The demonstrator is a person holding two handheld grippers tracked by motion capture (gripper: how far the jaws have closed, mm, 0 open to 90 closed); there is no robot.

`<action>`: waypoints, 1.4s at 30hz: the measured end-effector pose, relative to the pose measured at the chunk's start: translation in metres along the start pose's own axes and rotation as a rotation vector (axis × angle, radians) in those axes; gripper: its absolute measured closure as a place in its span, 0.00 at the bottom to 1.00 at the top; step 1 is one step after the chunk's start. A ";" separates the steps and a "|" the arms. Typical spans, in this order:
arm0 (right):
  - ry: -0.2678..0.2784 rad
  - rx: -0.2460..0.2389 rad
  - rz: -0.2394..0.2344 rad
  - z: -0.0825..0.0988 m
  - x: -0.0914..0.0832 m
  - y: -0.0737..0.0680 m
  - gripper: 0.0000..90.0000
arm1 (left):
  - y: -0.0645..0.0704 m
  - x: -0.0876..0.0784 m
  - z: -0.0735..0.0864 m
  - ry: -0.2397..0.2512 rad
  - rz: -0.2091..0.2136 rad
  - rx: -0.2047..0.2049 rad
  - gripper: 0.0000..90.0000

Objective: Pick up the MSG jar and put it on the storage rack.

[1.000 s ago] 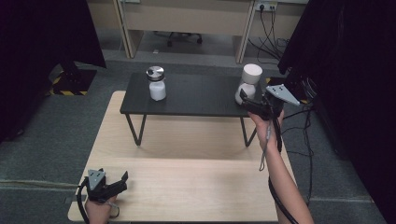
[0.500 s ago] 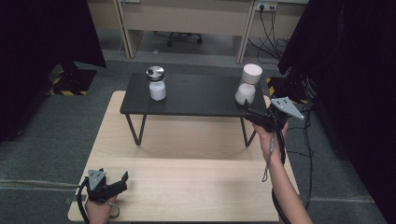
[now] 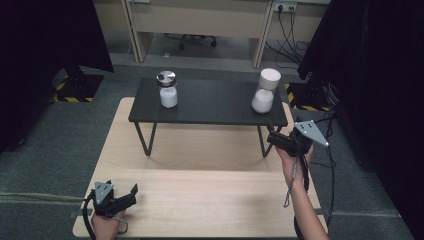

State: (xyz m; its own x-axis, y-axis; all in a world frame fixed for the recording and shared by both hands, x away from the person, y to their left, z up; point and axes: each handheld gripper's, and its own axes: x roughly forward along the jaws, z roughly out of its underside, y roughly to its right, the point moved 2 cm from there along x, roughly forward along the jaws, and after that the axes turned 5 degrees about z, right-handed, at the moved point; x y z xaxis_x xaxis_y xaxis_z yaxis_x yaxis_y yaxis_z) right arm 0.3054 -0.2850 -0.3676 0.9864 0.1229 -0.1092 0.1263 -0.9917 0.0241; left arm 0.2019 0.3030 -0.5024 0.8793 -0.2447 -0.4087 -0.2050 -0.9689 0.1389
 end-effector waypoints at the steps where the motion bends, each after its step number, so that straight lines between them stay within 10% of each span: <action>1: 0.000 -0.001 0.003 0.004 -0.002 0.000 0.00 | 0.000 0.000 0.000 0.000 -0.001 0.000 0.01; 42: -0.161 0.029 0.128 0.133 -0.070 0.017 0.00 | 0.005 0.003 -0.003 -0.025 -0.012 0.026 0.01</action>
State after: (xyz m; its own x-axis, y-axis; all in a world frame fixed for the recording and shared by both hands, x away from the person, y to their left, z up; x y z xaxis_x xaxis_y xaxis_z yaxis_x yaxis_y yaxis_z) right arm 0.2241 -0.3153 -0.4914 0.9643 -0.0098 -0.2647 -0.0047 -0.9998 0.0196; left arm 0.2049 0.2978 -0.5000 0.8709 -0.2337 -0.4323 -0.2061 -0.9723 0.1104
